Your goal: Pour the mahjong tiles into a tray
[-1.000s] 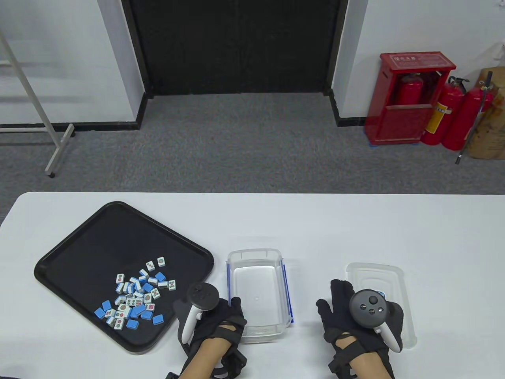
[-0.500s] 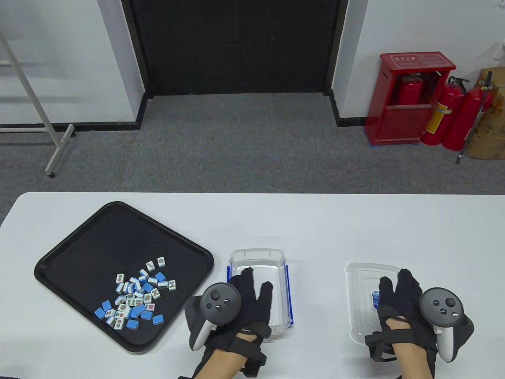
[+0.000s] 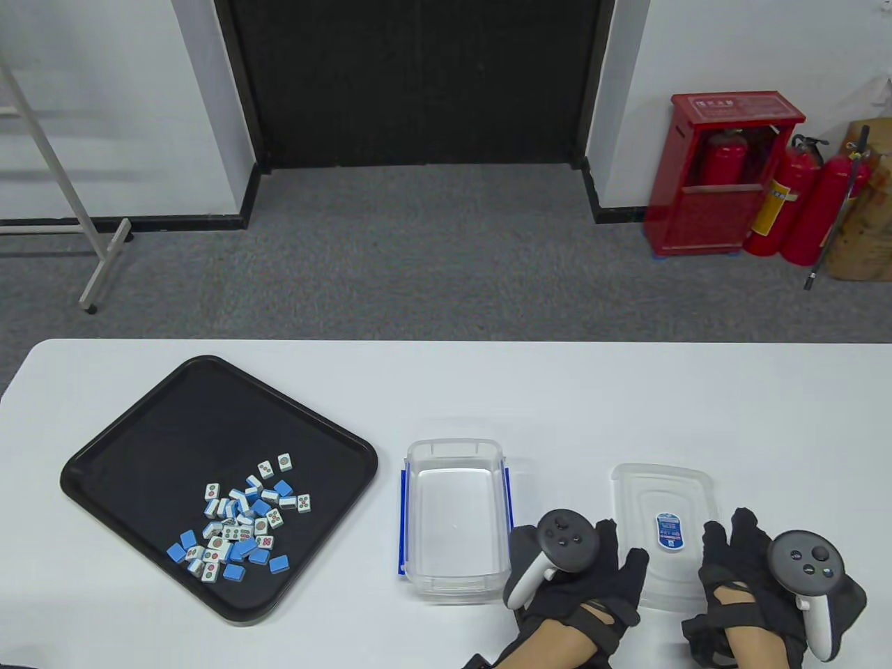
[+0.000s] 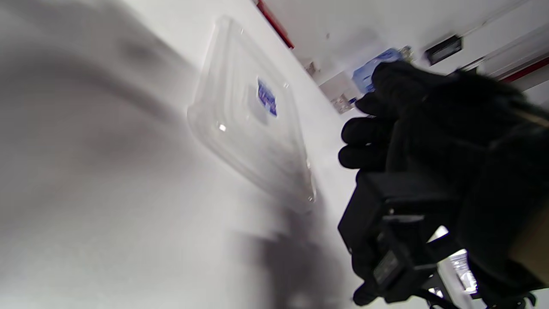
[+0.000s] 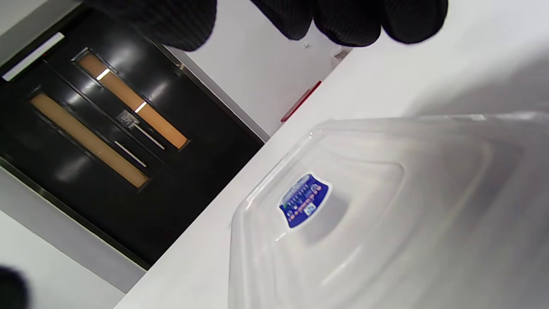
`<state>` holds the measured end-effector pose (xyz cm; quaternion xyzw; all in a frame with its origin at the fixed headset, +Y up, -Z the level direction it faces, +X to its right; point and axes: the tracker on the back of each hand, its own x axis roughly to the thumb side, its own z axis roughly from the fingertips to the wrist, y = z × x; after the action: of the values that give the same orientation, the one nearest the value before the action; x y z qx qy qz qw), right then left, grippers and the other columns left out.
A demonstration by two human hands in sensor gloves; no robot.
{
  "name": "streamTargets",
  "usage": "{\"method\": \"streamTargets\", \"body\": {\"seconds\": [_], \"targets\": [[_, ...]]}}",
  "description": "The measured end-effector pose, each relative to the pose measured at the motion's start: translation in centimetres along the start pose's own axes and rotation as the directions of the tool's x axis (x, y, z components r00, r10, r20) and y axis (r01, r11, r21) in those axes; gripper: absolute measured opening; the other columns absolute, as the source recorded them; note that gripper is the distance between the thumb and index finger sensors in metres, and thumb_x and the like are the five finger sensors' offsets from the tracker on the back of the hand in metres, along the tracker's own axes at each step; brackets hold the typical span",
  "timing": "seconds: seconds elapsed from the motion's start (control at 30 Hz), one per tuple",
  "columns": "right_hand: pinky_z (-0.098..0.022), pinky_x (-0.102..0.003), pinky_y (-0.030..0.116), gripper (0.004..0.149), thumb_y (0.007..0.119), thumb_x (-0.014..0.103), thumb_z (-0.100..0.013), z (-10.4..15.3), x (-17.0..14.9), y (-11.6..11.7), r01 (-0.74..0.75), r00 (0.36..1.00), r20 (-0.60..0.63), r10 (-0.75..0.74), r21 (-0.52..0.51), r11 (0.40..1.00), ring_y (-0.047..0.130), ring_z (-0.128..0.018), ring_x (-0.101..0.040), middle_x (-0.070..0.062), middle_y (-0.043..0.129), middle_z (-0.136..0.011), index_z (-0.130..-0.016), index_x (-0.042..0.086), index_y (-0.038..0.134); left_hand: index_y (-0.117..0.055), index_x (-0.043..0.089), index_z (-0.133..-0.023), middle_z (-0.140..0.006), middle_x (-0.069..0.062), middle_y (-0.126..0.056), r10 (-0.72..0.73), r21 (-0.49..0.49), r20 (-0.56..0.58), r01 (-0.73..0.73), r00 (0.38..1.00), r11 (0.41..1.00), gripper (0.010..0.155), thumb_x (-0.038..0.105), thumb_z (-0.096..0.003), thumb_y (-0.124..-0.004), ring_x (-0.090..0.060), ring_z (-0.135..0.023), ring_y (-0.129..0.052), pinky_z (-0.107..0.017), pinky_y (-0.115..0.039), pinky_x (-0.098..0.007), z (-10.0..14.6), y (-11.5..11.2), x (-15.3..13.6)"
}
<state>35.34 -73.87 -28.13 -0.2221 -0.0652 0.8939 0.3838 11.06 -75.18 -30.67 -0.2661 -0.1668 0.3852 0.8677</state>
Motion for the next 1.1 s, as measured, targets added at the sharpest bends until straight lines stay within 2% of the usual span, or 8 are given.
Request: {"method": "streamTargets", "body": {"seconds": [0.1, 0.2, 0.27, 0.43, 0.57, 0.63, 0.87, 1.1], "targets": [[-0.061, -0.075, 0.040, 0.073, 0.069, 0.043, -0.046, -0.6, -1.3, 0.7, -0.034, 0.997, -0.063, 0.037, 0.048, 0.998, 0.056, -0.085, -0.062, -0.033, 0.052, -0.103, -0.103, 0.006, 0.043, -0.019, 0.013, -0.111, -0.113, -0.026, -0.025, -0.010, -0.033, -0.057, 0.008, 0.998, 0.999, 0.079, 0.062, -0.0565, -0.050, -0.049, -0.103, -0.007, -0.070, -0.024, -0.063, -1.7, -1.4, -0.1], [-0.063, -0.074, 0.035, 0.073, 0.070, 0.042, -0.046, -1.0, -2.3, 1.4, -0.022, 0.993, -0.112, 0.032, 0.093, 0.995, 0.052, -0.088, -0.062, -0.034, 0.051, -0.104, -0.102, 0.004, 0.043, -0.016, 0.014, -0.111, -0.114, -0.023, -0.022, -0.006, -0.064, -0.074, 0.001, 0.997, 0.998, 0.079, 0.063, -0.0573, -0.047, -0.047, -0.103, -0.005, -0.071, -0.023, -0.062, -2.7, -2.2, -0.4], [-0.064, -0.073, 0.032, 0.073, 0.070, 0.042, -0.046, -1.1, -2.5, 1.6, -0.032, 0.990, -0.130, 0.048, 0.118, 0.993, 0.046, -0.092, -0.060, -0.034, 0.052, -0.104, -0.102, 0.003, 0.043, -0.015, 0.012, -0.111, -0.113, -0.022, -0.014, 0.016, -0.092, -0.100, -0.026, 0.995, 0.995, 0.080, 0.063, -0.0576, -0.047, -0.044, -0.101, 0.004, -0.070, -0.018, -0.062, -3.1, -2.8, -0.8], [-0.064, -0.072, 0.031, 0.073, 0.069, 0.042, -0.046, -1.2, -2.2, 2.2, -0.046, 0.990, -0.128, 0.064, 0.139, 0.989, 0.044, -0.091, -0.059, -0.036, 0.053, -0.103, -0.102, 0.002, 0.045, -0.014, 0.014, -0.111, -0.114, -0.020, -0.015, -0.027, -0.128, -0.092, 0.015, 0.995, 0.992, 0.079, 0.064, -0.0578, -0.046, -0.042, -0.102, 0.004, -0.068, -0.010, -0.056, -3.8, -3.4, -1.2], [-0.064, -0.069, 0.029, 0.073, 0.069, 0.041, -0.046, -1.3, -2.3, 3.0, -0.051, 0.985, -0.151, 0.080, 0.188, 0.981, 0.039, -0.089, -0.054, -0.033, 0.051, -0.101, -0.102, 0.000, 0.046, -0.012, 0.015, -0.110, -0.114, -0.017, -0.011, 0.016, -0.154, -0.095, -0.031, 0.995, 0.988, 0.079, 0.064, -0.0580, -0.046, -0.040, -0.102, 0.007, -0.066, -0.005, -0.053, -3.9, -3.6, -1.5], [-0.064, -0.069, 0.031, 0.074, 0.069, 0.042, -0.046, -1.3, -2.2, 3.0, -0.069, 0.984, -0.148, 0.096, 0.179, 0.981, 0.041, -0.088, -0.054, -0.033, 0.053, -0.100, -0.101, -0.001, 0.046, -0.012, 0.016, -0.110, -0.114, -0.015, -0.011, 0.046, -0.164, -0.094, -0.061, 0.995, 0.985, 0.078, 0.063, -0.0581, -0.046, -0.038, -0.102, 0.007, -0.065, -0.004, -0.051, -3.9, -3.5, -1.7], [-0.064, -0.068, 0.027, 0.072, 0.070, 0.039, -0.045, -1.1, -2.6, 2.6, 0.108, 0.978, -0.192, -0.079, 0.145, 0.984, 0.041, -0.087, -0.053, -0.034, 0.055, -0.098, -0.099, -0.003, 0.048, -0.006, 0.021, -0.110, -0.115, -0.010, -0.005, 0.197, -0.228, -0.100, -0.215, 0.975, 0.950, 0.077, 0.064, -0.0593, -0.045, -0.029, -0.102, 0.013, -0.063, 0.001, -0.044, -4.1, -3.4, -2.2], [-0.065, -0.066, 0.031, 0.071, 0.078, 0.029, -0.041, -0.8, -3.1, 1.8, 0.280, 0.940, -0.223, -0.259, 0.070, 0.957, 0.046, -0.086, -0.051, -0.029, 0.055, -0.099, -0.099, 0.002, 0.047, -0.006, 0.020, -0.110, -0.114, -0.013, -0.002, 0.431, -0.193, -0.062, -0.435, 0.900, 0.880, 0.077, 0.063, -0.0600, -0.045, -0.035, -0.102, 0.011, -0.067, -0.005, -0.050, -3.3, -2.8, -1.9]]}}
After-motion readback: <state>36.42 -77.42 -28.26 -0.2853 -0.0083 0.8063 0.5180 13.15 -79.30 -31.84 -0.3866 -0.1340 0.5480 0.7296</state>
